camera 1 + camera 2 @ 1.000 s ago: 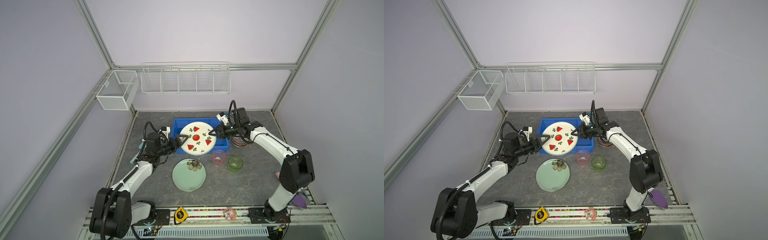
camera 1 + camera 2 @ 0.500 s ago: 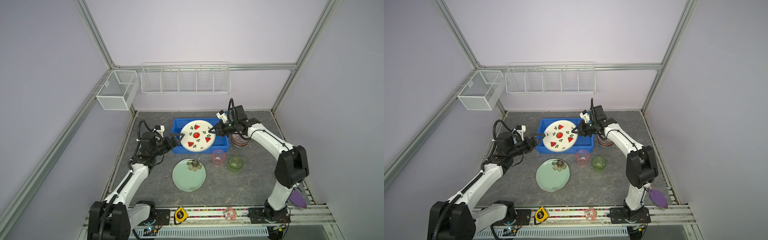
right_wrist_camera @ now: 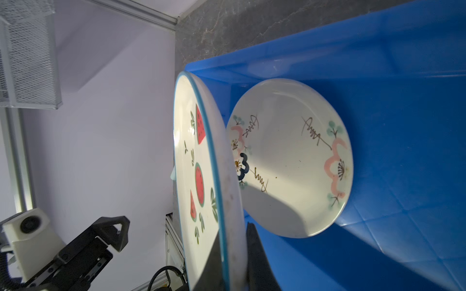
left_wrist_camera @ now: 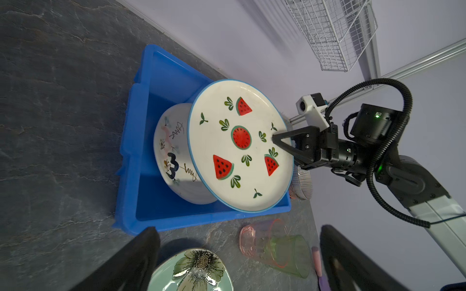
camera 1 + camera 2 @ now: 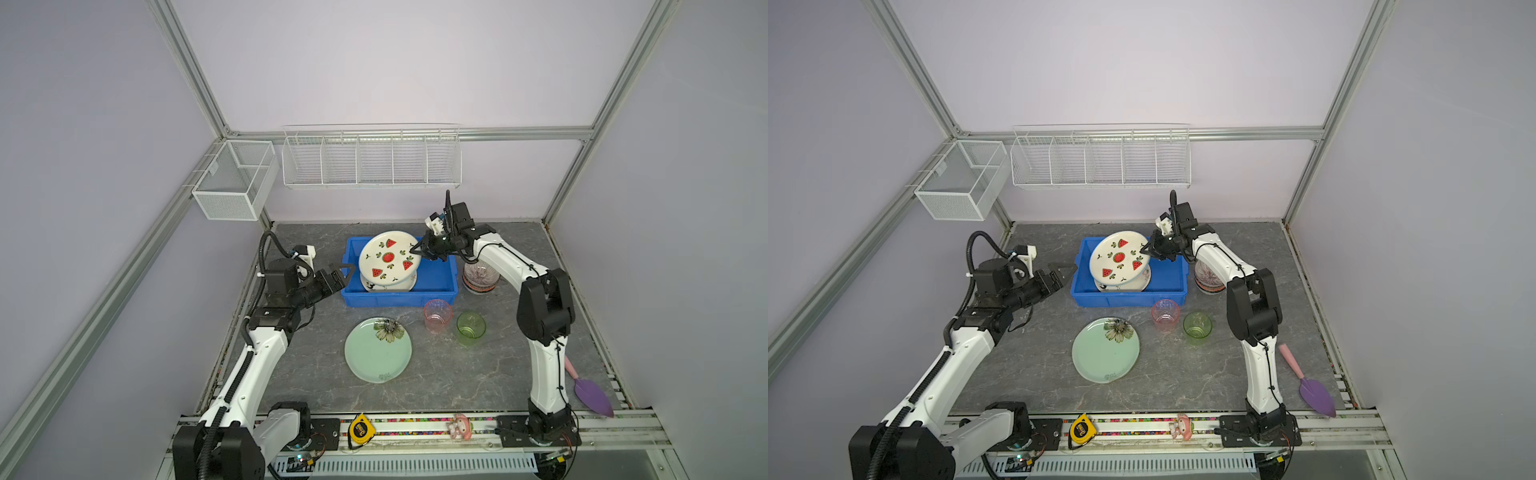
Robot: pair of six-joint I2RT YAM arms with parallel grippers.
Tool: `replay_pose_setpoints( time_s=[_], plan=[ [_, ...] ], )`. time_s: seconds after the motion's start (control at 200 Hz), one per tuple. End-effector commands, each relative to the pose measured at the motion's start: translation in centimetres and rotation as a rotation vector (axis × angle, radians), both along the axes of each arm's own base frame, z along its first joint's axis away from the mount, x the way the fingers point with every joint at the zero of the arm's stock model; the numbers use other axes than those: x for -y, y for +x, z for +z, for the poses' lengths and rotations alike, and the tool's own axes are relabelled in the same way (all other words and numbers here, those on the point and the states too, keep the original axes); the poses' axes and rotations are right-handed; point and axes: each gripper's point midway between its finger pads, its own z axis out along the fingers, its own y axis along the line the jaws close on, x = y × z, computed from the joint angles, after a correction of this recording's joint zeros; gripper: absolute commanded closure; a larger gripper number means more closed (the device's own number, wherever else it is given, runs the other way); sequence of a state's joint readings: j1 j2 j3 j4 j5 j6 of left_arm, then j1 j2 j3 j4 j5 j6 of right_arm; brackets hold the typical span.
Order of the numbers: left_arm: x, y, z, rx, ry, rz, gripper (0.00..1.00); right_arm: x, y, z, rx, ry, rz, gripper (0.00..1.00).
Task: Place the mixed dishes into the plastic bin
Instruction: 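Lower the watermelon plate into the bin while the left gripper withdraws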
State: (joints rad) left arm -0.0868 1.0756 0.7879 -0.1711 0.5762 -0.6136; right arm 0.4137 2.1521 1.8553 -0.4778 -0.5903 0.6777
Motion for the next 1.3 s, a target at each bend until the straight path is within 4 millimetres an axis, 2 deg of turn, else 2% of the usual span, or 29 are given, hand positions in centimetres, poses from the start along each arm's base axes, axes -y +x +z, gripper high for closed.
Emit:
replay_pose_setpoints(
  time_s=[0.0,0.365,0.645,1.065,1.295],
  plan=[
    [-0.4,0.1,0.3,0.013,0.023,0.005,0.01,-1.1,1.7,2.9,0.065,0.09,-0.004,0.93],
    [-0.5,0.3,-0.6,-0.015,0.019,0.009,0.01,-2.3,3.4,-2.0,0.005,0.081,-0.017,0.93],
    [-0.5,0.3,-1.1,-0.033,0.011,0.014,0.01,-2.8,3.3,-4.1,-0.021,0.069,-0.016,0.92],
    [-0.4,0.3,-1.5,-0.043,-0.005,0.014,0.01,-2.1,2.3,-6.4,-0.056,0.036,-0.028,0.61],
    [-0.3,0.2,-1.5,-0.042,-0.013,0.014,0.01,-1.4,1.8,-6.9,-0.045,-0.021,-0.031,0.53]
  ],
)
